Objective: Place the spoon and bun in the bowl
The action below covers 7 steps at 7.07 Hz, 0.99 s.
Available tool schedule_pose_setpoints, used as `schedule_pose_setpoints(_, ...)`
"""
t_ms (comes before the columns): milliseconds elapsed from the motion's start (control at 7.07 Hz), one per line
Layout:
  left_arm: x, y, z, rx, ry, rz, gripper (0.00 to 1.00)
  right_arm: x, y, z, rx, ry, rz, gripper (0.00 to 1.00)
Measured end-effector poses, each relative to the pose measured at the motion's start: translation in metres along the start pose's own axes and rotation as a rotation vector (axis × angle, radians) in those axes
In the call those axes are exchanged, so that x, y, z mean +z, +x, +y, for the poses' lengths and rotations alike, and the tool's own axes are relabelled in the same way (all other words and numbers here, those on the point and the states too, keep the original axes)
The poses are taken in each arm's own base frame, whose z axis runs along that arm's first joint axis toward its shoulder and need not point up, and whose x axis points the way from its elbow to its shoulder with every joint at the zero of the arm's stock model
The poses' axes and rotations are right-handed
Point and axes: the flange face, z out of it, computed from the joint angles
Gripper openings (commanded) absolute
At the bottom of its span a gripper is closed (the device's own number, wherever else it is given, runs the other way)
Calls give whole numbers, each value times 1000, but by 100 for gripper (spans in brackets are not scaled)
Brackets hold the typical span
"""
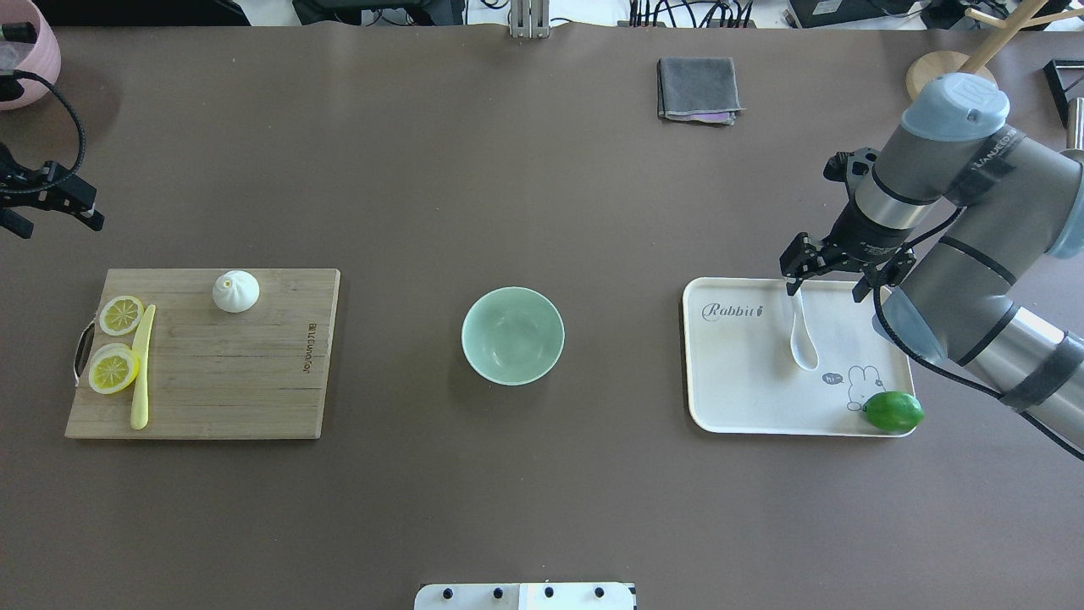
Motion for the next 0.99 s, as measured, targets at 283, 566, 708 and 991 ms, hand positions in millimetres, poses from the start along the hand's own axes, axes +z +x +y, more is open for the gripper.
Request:
schedule_pose_setpoints(283,0,0,0,-1,-1,0,97,18,-8,7,-20,-3,4,74)
schedule_pose_setpoints(566,1,0,0,-2,-2,-1,97,26,-16,11,-38,2,18,22)
schedule_pose_setpoints(708,1,0,0,-2,-1,-1,97,27,-17,12,-40,2,19,0)
schedule_pose_setpoints(991,0,1,0,-1,0,0,97,26,-19,12,-42,4,17,0)
